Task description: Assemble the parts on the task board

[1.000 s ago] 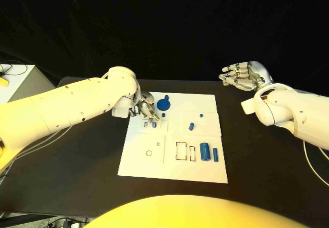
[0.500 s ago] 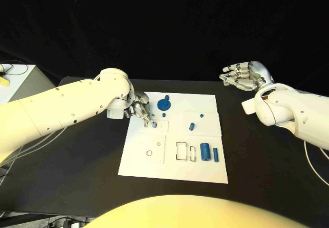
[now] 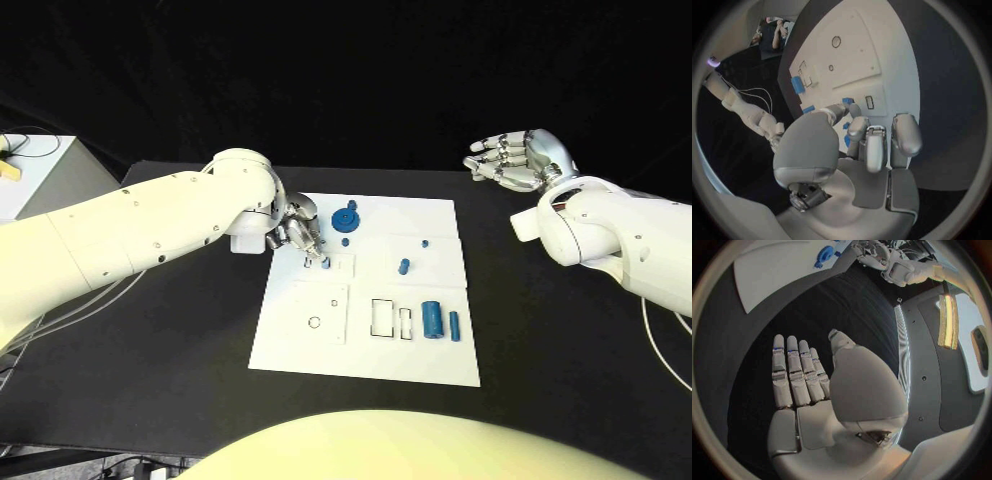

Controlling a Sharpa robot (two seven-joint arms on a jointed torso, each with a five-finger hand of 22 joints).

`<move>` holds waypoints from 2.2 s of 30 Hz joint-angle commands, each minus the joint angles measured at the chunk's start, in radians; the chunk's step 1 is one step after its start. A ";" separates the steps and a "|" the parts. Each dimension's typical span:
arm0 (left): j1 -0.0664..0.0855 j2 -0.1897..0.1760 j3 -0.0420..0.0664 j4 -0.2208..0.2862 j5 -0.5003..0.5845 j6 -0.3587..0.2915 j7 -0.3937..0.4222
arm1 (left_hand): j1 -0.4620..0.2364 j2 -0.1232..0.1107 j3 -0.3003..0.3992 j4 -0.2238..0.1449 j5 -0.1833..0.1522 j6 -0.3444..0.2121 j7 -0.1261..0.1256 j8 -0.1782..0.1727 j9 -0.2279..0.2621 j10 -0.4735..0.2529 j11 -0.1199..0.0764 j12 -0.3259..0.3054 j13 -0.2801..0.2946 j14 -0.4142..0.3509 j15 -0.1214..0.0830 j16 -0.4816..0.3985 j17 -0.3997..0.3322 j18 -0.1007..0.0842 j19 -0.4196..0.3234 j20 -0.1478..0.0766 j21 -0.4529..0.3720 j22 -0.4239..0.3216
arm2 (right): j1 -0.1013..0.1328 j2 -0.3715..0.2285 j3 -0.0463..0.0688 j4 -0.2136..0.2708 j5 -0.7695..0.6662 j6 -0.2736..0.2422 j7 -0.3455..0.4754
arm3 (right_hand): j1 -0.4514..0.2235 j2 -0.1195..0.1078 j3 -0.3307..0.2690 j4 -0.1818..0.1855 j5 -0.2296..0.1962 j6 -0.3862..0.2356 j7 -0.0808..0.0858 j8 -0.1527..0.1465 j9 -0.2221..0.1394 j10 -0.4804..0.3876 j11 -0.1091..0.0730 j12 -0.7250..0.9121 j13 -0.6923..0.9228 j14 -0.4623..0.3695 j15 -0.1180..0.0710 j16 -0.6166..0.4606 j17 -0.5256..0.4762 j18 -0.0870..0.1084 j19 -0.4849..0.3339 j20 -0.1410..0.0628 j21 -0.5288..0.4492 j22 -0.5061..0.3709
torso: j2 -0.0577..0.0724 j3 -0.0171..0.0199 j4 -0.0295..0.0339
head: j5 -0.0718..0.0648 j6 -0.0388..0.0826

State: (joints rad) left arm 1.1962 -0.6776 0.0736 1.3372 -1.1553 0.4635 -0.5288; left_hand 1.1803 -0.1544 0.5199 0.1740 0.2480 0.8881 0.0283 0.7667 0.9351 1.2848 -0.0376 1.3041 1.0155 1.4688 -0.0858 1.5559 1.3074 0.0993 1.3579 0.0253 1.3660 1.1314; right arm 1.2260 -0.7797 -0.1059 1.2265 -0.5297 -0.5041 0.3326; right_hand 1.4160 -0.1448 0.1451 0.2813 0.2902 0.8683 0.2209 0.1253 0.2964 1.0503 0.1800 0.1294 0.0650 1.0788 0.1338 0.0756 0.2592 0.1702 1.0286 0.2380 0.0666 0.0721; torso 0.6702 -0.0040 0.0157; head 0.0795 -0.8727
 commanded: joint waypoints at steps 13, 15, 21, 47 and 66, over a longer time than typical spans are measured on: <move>-0.001 0.016 0.001 -0.011 0.001 -0.017 0.011 | -0.003 0.015 -0.002 0.017 -0.005 0.008 -0.003 -0.005 -0.001 0.004 -0.002 0.001 0.001 0.094 -0.005 -0.001 0.238 -0.012 -0.002 -0.004 -0.004 0.000 | 0.000 -0.001 0.000 0.003 -0.004 0.012 0.009 | -0.011 0.002 0.006 -0.001 0.005 0.009 0.024 -0.003 -0.001 0.010 0.001 -0.007 -0.001 0.003 0.001 -0.006 -0.001 0.014 0.000 0.006 0.002 -0.001 | 0.000 0.0006 -0.0001 | 0.000 0.000; -0.002 0.019 0.001 -0.014 -0.002 -0.017 0.011 | -0.003 0.015 -0.002 0.018 -0.005 0.008 -0.003 -0.005 -0.001 0.003 -0.002 0.001 0.001 0.094 -0.005 -0.001 0.238 -0.012 -0.002 -0.004 -0.004 0.000 | 0.000 0.000 0.000 0.003 -0.004 0.013 0.009 | -0.011 0.002 0.006 -0.001 0.005 0.009 0.024 -0.003 -0.001 0.010 0.001 -0.007 -0.001 0.003 0.001 -0.006 -0.001 0.014 0.000 0.006 0.002 -0.001 | 0.000 0.0002 -0.0006 | -0.001 0.000; -0.009 0.029 0.001 -0.026 -0.015 -0.016 0.010 | 0.014 0.026 0.008 0.012 -0.002 0.006 -0.005 -0.006 -0.001 0.005 -0.003 0.001 0.002 0.094 -0.005 -0.001 0.238 -0.011 -0.002 -0.004 -0.005 0.000 | 0.000 0.000 0.000 0.003 -0.004 0.013 0.009 | -0.011 0.002 0.006 -0.001 0.005 0.009 0.024 -0.003 -0.001 0.010 0.001 -0.007 -0.001 0.003 0.001 -0.006 -0.001 0.014 0.000 0.006 0.002 -0.001 | 0.000 0.0004 -0.0007 | -0.004 0.000; -0.014 0.016 0.003 -0.017 0.009 -0.017 0.011 | 0.060 0.036 0.086 -0.021 0.006 -0.002 0.000 -0.008 0.002 0.005 0.000 -0.001 0.000 0.094 -0.003 -0.001 0.238 -0.012 -0.001 -0.002 -0.005 0.002 | 0.000 -0.002 0.000 0.003 -0.004 0.013 0.009 | -0.011 0.002 0.006 -0.001 0.005 0.009 0.024 -0.003 -0.001 0.010 0.001 -0.007 -0.001 0.003 0.001 -0.006 -0.001 0.014 0.000 0.006 0.002 -0.001 | 0.000 0.0002 0.0001 | -0.007 0.000; -0.022 0.014 0.034 -0.016 0.034 -0.031 0.012 | 0.060 0.037 0.093 -0.023 0.006 -0.002 0.001 -0.008 0.002 0.007 0.000 -0.001 0.002 0.094 -0.003 -0.001 0.238 -0.012 -0.001 -0.002 -0.005 0.003 | 0.000 -0.003 0.000 0.004 -0.005 0.012 0.009 | -0.011 0.002 0.006 -0.001 0.005 0.009 0.024 -0.003 -0.001 0.010 0.001 -0.007 -0.001 0.003 0.001 -0.006 -0.001 0.014 0.000 0.006 0.002 -0.001 | 0.001 0.0008 -0.0004 | -0.010 0.000</move>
State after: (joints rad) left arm 1.1756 -0.6645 0.1060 1.3207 -1.1324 0.4394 -0.5132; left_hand 1.2268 -0.1182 0.6035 0.1570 0.2501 0.8835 0.0368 0.7632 0.9386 1.2847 -0.0374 1.3041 1.0165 1.4687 -0.0856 1.5559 1.3074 0.0993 1.3578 0.0253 1.3660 1.1331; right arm 1.2260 -0.7823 -0.1059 1.2286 -0.5298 -0.5039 0.3323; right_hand 1.4160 -0.1448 0.1451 0.2813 0.2902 0.8683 0.2209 0.1254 0.2969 1.0503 0.1800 0.1294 0.0650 1.0788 0.1338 0.0756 0.2596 0.1702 1.0286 0.2379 0.0666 0.0724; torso 0.6701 -0.0034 0.0151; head 0.0698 -0.8727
